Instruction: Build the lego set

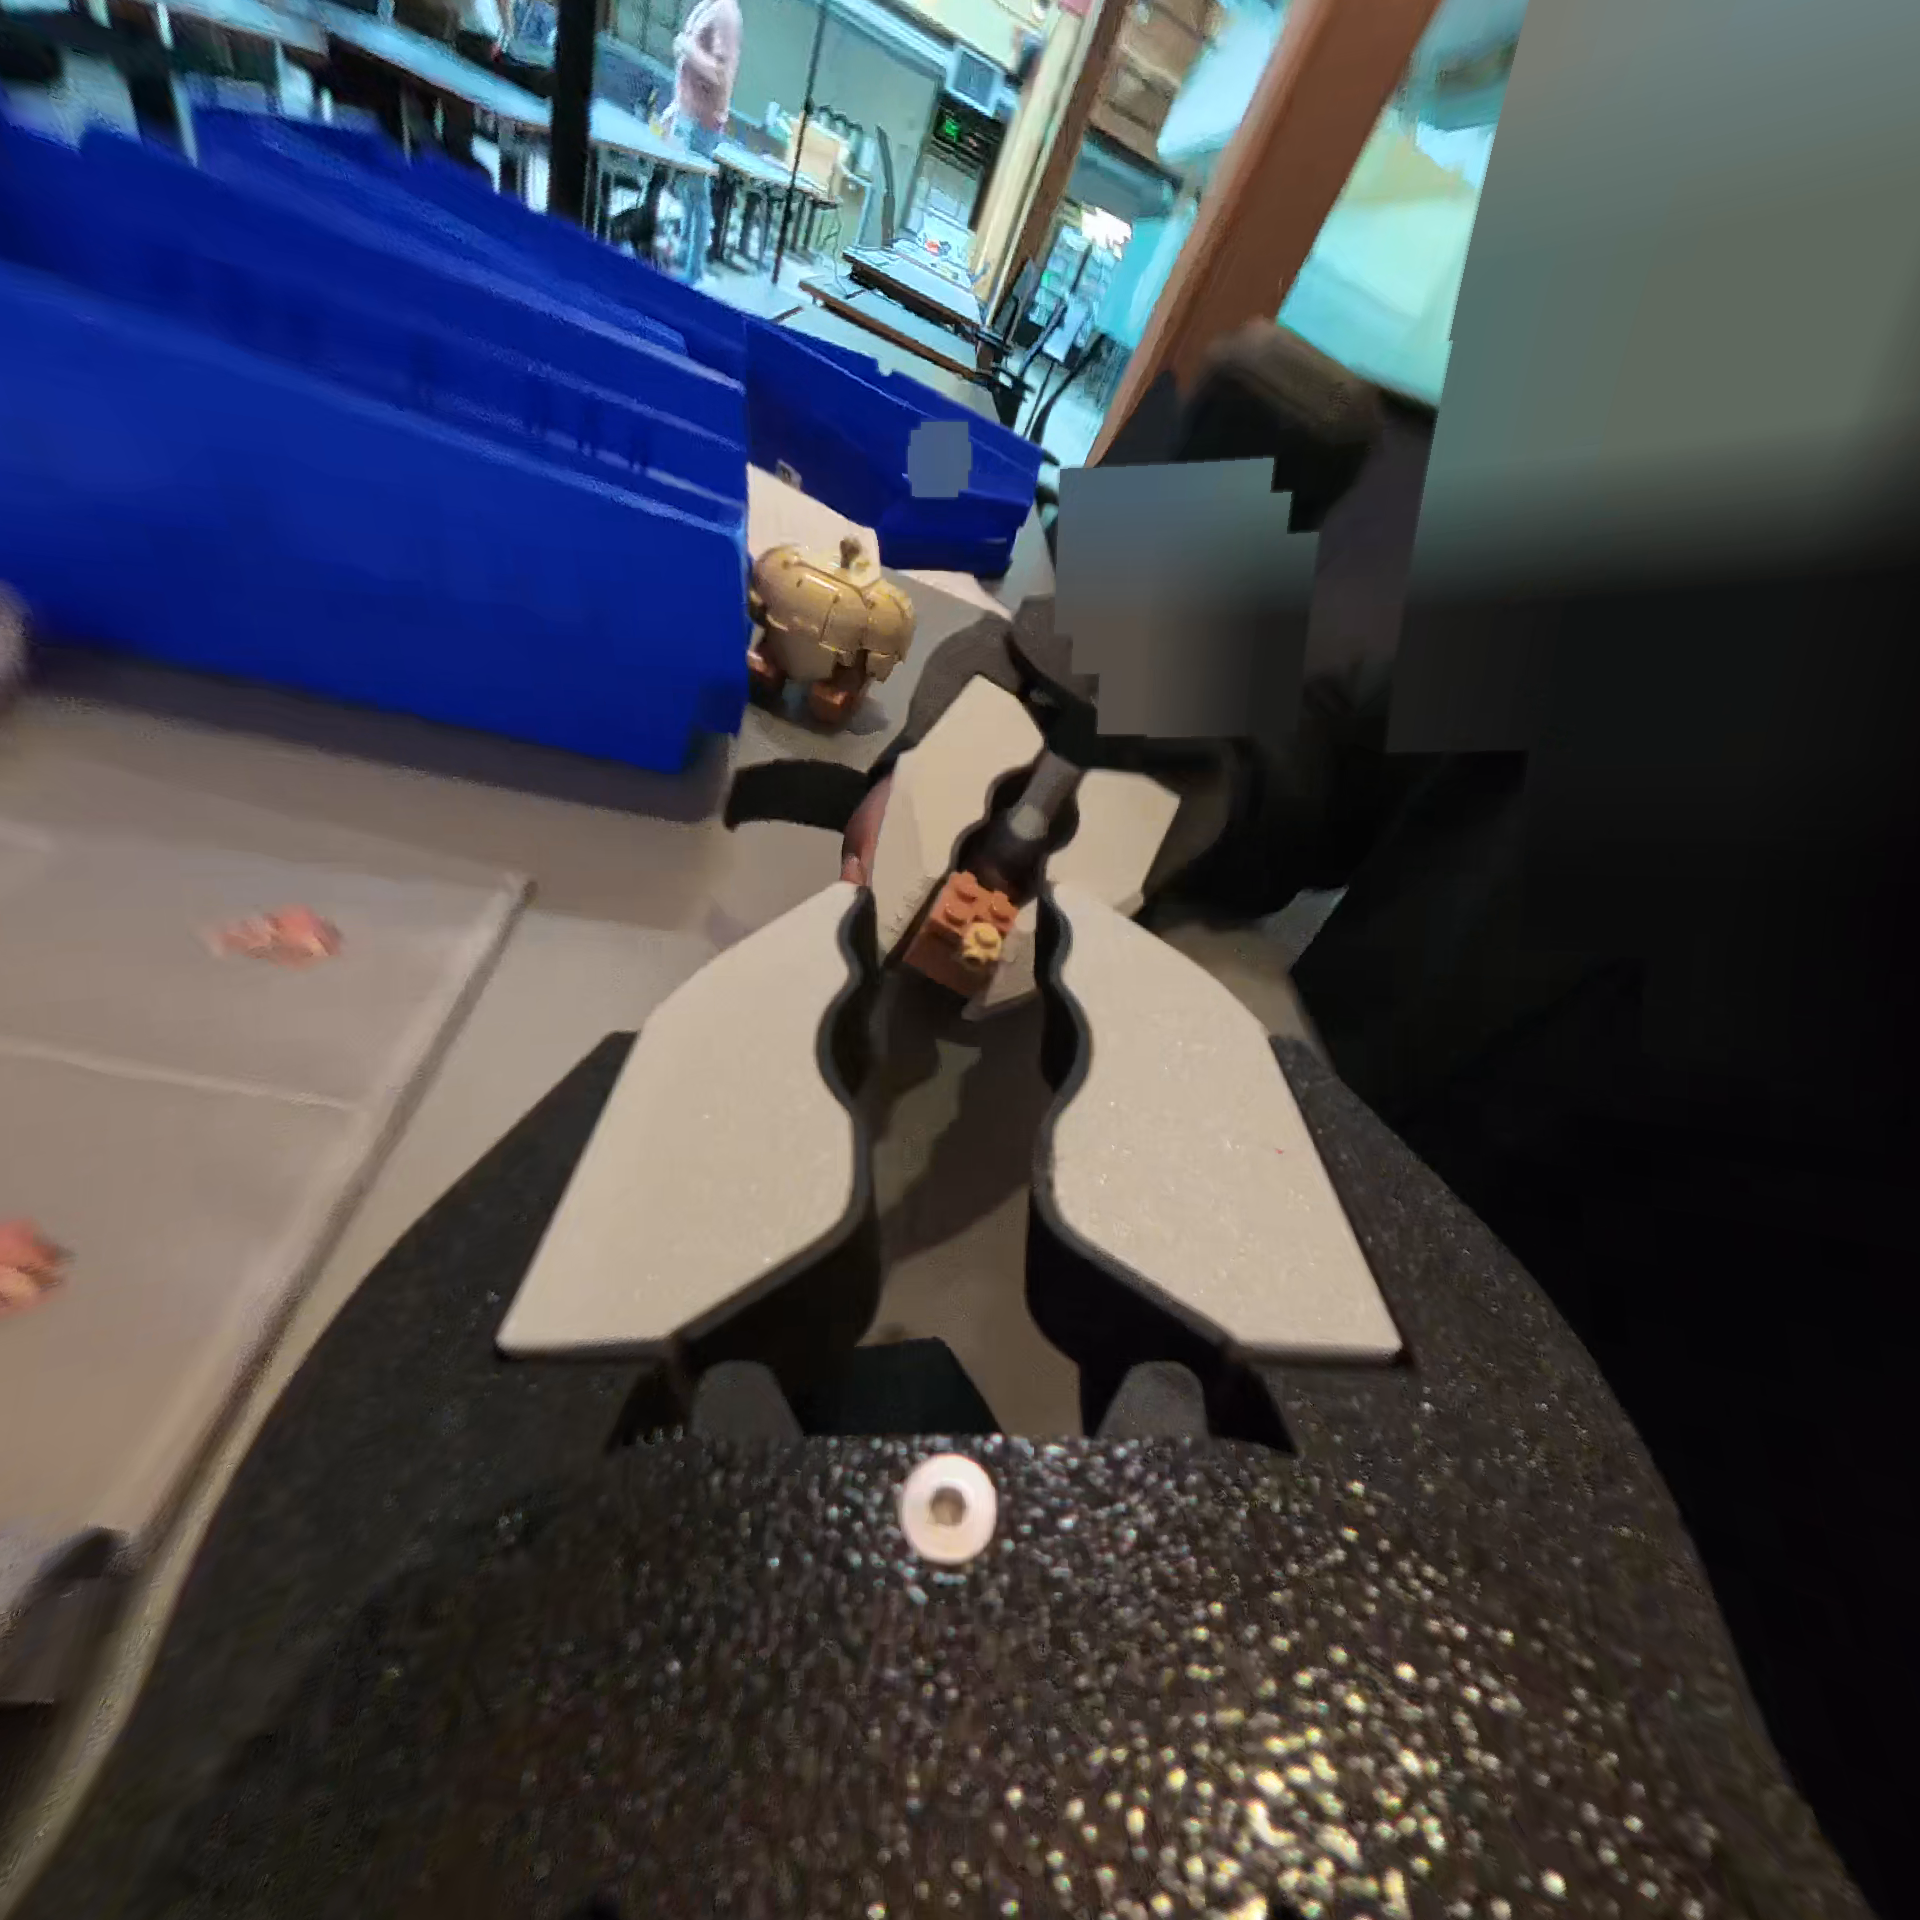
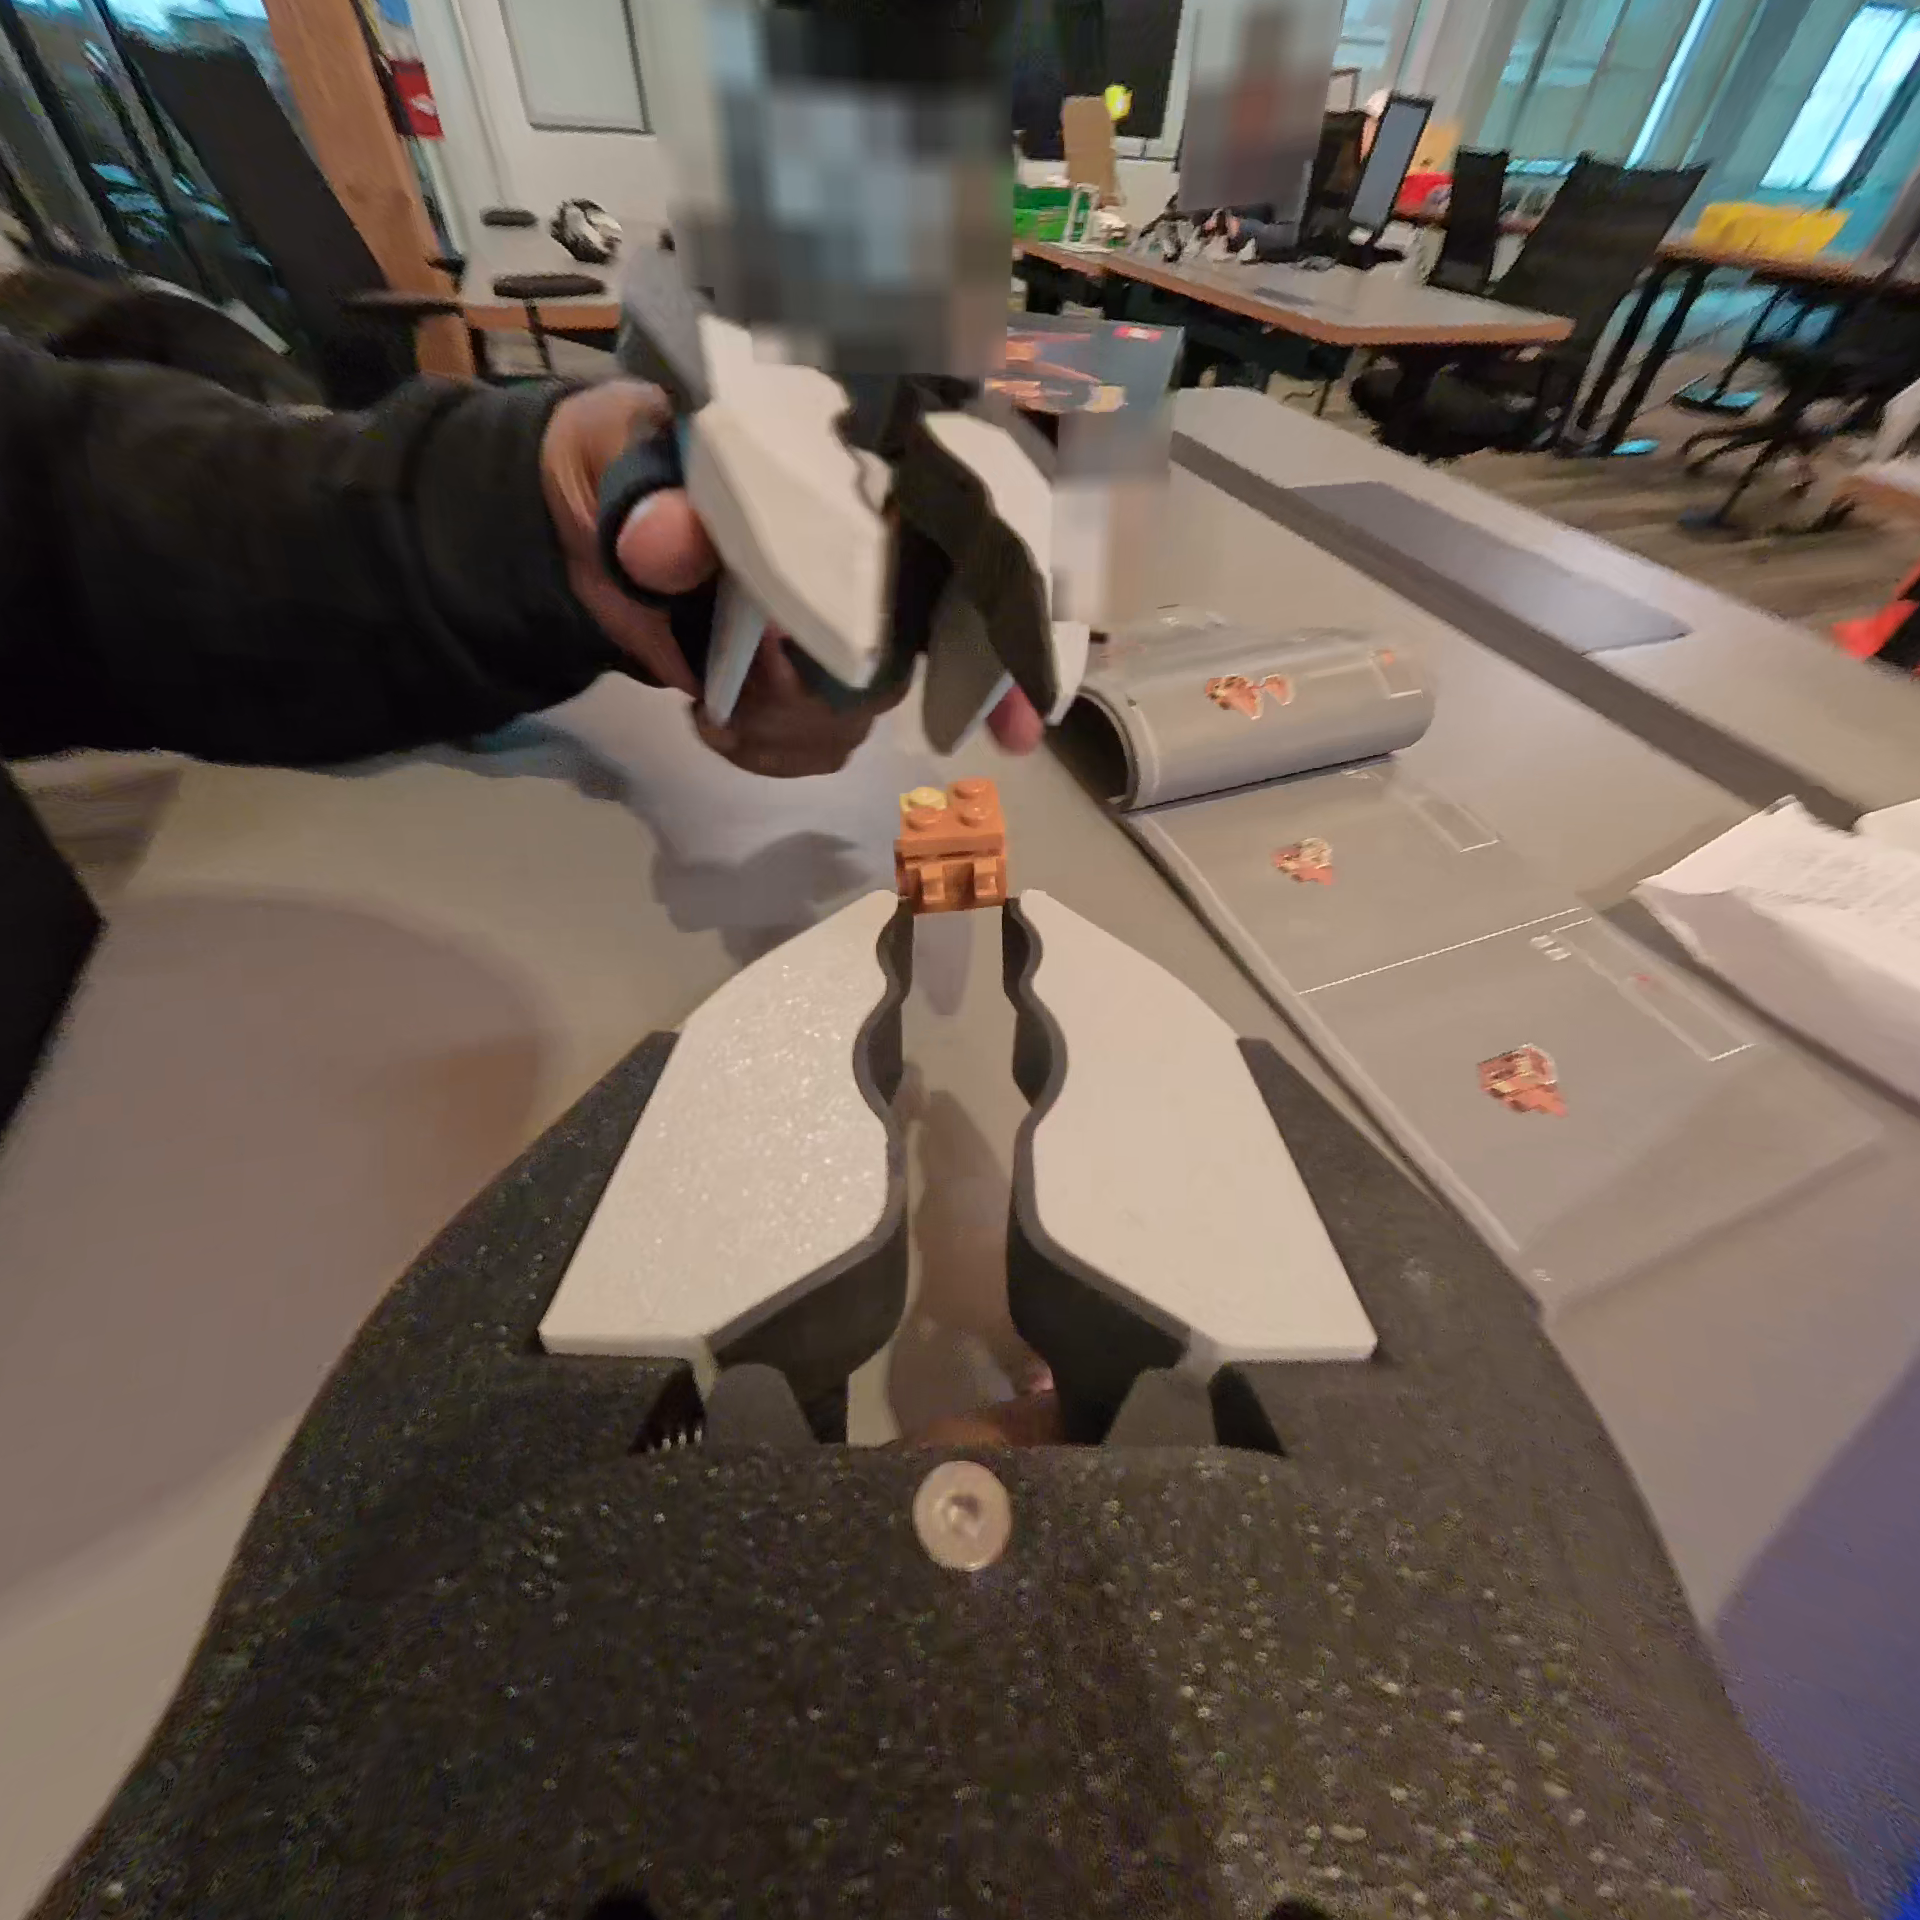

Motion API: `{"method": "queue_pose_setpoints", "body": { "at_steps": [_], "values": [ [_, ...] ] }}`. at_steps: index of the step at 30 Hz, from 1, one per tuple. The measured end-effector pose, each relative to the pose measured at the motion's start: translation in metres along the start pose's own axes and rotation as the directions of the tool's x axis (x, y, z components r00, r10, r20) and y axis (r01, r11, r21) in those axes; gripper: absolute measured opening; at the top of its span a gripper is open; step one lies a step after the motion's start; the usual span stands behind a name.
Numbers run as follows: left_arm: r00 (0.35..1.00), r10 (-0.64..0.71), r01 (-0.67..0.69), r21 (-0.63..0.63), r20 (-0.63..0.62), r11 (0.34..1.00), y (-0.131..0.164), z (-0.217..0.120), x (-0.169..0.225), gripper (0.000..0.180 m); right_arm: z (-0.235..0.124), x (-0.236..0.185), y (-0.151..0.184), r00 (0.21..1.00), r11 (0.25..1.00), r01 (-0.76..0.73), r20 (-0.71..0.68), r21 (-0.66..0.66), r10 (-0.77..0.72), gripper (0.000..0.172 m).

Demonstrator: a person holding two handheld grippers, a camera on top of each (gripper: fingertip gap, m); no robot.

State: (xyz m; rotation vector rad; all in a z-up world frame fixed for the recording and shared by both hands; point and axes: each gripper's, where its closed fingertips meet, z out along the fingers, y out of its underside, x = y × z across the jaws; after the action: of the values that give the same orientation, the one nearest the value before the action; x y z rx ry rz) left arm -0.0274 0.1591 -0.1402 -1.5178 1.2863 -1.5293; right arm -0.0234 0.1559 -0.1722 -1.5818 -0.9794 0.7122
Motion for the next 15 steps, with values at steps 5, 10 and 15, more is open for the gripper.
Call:
{"method": "queue_pose_setpoints", "body": {
  "at_steps": [5,10,15],
  "values": [
    [0.762,0.640,-0.626,-0.141,0.098,0.767,0.013,-0.005,0.003,0.041,-0.001,-0.010,0.001,0.971,0.980,-0.198,0.137,-0.017,0.198,0.016],
    [0.489,0.866,-0.856,-0.130,0.109,0.500,0.014,-0.002,0.015,0.046,-0.001,-0.021,0.001,0.935,0.961,-0.274,0.223,-0.045,0.277,0.016],
    [0.348,0.936,-0.922,-0.161,0.056,0.353,0.023,0.007,0.023,0.047,-0.001,-0.026,0.001,0.936,0.965,-0.258,0.235,-0.054,0.264,0.016]
  ]
}}
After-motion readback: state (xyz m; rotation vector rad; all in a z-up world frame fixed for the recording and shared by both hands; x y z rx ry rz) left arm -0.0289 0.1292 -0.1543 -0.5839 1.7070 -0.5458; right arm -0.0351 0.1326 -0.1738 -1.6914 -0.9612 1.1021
